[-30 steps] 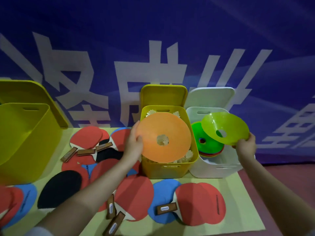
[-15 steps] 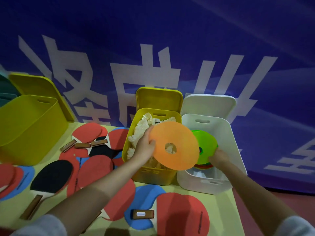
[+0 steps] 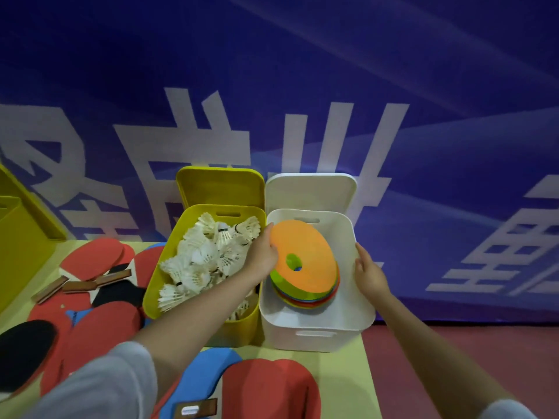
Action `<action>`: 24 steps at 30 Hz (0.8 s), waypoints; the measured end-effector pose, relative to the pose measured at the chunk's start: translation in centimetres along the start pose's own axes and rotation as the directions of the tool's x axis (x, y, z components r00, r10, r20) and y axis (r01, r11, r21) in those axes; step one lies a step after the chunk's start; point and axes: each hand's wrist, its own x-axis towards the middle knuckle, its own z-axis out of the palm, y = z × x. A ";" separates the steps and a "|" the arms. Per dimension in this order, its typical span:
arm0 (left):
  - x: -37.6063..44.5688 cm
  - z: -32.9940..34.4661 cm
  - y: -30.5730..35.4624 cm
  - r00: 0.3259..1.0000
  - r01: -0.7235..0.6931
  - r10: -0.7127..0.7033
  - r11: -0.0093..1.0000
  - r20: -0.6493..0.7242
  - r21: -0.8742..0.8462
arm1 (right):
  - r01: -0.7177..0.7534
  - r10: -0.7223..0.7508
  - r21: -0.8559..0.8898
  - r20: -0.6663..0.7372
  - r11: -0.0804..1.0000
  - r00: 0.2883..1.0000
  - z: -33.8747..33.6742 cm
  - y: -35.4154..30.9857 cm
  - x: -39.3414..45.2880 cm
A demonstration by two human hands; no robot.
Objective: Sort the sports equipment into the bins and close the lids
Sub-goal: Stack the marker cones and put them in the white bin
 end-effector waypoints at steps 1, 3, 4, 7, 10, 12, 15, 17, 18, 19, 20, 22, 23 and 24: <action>0.5 0.7 0.1 1.000 -0.011 0.011 0.999 0.002 0.048 | 0.003 -0.003 -0.003 -0.017 1.000 1.000 0.0 -0.1 -0.1; 1.7 2.2 0.3 0.999 -0.041 0.042 0.987 -0.003 0.157 | 0.013 -0.014 -0.016 -0.041 1.000 0.999 0.1 -0.1 -0.1; 2.3 2.9 0.3 0.999 -0.048 0.049 0.978 -0.001 0.205 | 0.020 -0.021 -0.024 -0.049 1.000 0.999 0.1 0.1 -0.1; 3.8 5.1 0.1 0.999 -0.044 0.032 0.948 0.043 0.315 | 0.028 -0.027 0.008 -0.064 1.000 0.998 0.0 0.5 0.1; 4.1 7.0 -0.5 0.993 -0.010 -0.036 0.929 0.116 0.371 | 0.010 -0.007 0.032 -0.072 0.999 0.997 0.0 0.7 0.3; 3.7 7.7 -1.4 0.980 0.015 -0.107 0.881 0.169 0.473 | 0.006 -0.005 0.023 -0.073 1.000 0.997 0.1 0.7 0.4; 2.8 8.2 -2.7 0.968 0.020 -0.165 0.803 0.190 0.595 | 0.006 -0.005 0.003 -0.077 1.000 0.997 0.4 0.8 0.6; 2.4 8.2 -2.7 0.972 -0.023 -0.121 0.805 0.201 0.592 | 0.000 0.000 -0.003 -0.075 1.000 0.997 0.7 1.0 0.8; 2.1 8.0 -2.5 0.974 -0.044 -0.091 0.822 0.209 0.567 | -0.008 0.007 -0.010 -0.074 1.000 0.997 0.8 0.9 0.8; 1.8 7.6 -2.1 0.974 -0.063 -0.061 0.853 0.219 0.518 | -0.012 0.010 -0.029 -0.085 0.999 0.996 0.8 0.8 0.8; 1.4 7.0 -1.6 0.973 -0.086 -0.020 0.891 0.230 0.445 | -0.010 0.002 -0.071 -0.117 0.997 0.993 0.8 0.6 0.7; 0.7 5.1 -0.9 0.969 -0.165 0.106 0.951 0.223 0.262 | 0.026 -0.072 -0.199 -0.230 0.980 0.970 0.6 -0.5 0.6; 0.3 3.9 -0.5 0.966 -0.202 0.169 0.965 0.195 0.168 | 0.058 -0.124 -0.227 -0.287 0.972 0.950 0.6 -1.6 0.6; 0.0 2.4 -0.3 0.966 -0.227 0.214 0.971 0.149 0.078 | 0.103 -0.165 -0.201 -0.325 0.974 0.931 0.6 -3.2 0.6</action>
